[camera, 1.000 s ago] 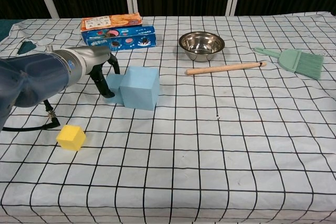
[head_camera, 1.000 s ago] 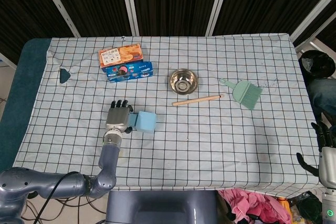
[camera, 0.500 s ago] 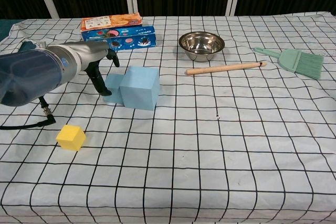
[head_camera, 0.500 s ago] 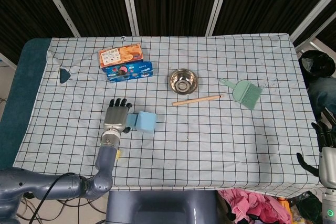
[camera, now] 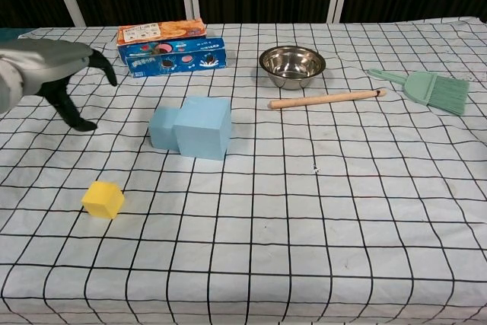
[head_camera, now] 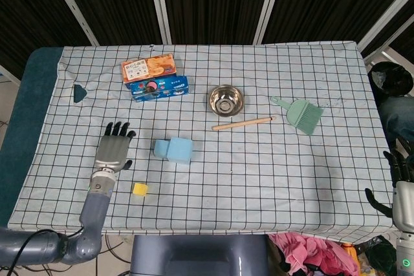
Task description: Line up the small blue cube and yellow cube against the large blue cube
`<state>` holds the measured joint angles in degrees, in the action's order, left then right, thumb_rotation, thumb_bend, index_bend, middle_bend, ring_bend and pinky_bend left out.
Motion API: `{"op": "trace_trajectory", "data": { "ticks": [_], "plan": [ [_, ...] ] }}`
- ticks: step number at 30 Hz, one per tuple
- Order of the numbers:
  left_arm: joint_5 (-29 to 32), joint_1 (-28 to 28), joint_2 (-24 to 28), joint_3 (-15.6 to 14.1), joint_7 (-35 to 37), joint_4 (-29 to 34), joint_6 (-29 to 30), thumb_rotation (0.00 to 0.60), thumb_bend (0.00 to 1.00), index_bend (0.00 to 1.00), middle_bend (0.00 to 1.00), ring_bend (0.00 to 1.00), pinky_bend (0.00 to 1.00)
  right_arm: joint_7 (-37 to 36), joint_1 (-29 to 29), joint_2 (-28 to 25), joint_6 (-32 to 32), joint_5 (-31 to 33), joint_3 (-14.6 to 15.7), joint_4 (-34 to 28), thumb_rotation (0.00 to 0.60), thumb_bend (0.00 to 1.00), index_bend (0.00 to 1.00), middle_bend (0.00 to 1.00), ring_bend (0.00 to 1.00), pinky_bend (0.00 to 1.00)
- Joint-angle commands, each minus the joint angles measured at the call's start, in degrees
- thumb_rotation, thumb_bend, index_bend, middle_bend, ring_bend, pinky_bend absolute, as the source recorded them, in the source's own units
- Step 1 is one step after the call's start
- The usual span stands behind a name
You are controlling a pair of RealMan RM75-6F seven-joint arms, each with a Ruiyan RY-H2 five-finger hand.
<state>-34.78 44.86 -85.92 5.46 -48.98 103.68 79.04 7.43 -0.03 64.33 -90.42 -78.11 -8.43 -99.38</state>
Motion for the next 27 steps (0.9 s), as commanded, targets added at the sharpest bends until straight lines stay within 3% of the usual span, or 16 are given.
{"op": "trace_trajectory", "data": {
  "ticks": [1,10,19,27],
  "plan": [
    [-4.1,-3.2,2.3,-3.8,2.9,1.4,0.9,0.600,0.23,0.26,0.07,0.00,0.00,0.1,0.0,0.1,0.1,0.0,0.0,0.1,0.600,0.22,0.10,0.07,0.21,0.12],
    [-10.2,-7.6,3.3,-8.1,7.9,1.8,-2.0,0.600,0.24,0.31,0.08,0.00,0.00,0.6,0.1,0.3,0.0,-0.1,0.0,0.0,0.600,0.22,0.10,0.07,0.21,0.12],
    [-13.3,-8.3,0.1,-8.7,6.8,1.2,-4.1,0.600,0.26,0.36,0.09,0.00,0.00,0.0,0.0,0.1,-0.1,0.0,-0.1,0.0,0.600,0.22,0.10,0.07,0.21,0.12],
    [-12.6,-9.1,-1.3,-8.9,3.9,1.7,-4.0,0.600,0.26,0.36,0.09,0.00,0.00,-0.6,-0.1,-0.1,-0.1,0.0,-0.1,0.0,0.600,0.22,0.10,0.07,0.21,0.12]
  ]
}}
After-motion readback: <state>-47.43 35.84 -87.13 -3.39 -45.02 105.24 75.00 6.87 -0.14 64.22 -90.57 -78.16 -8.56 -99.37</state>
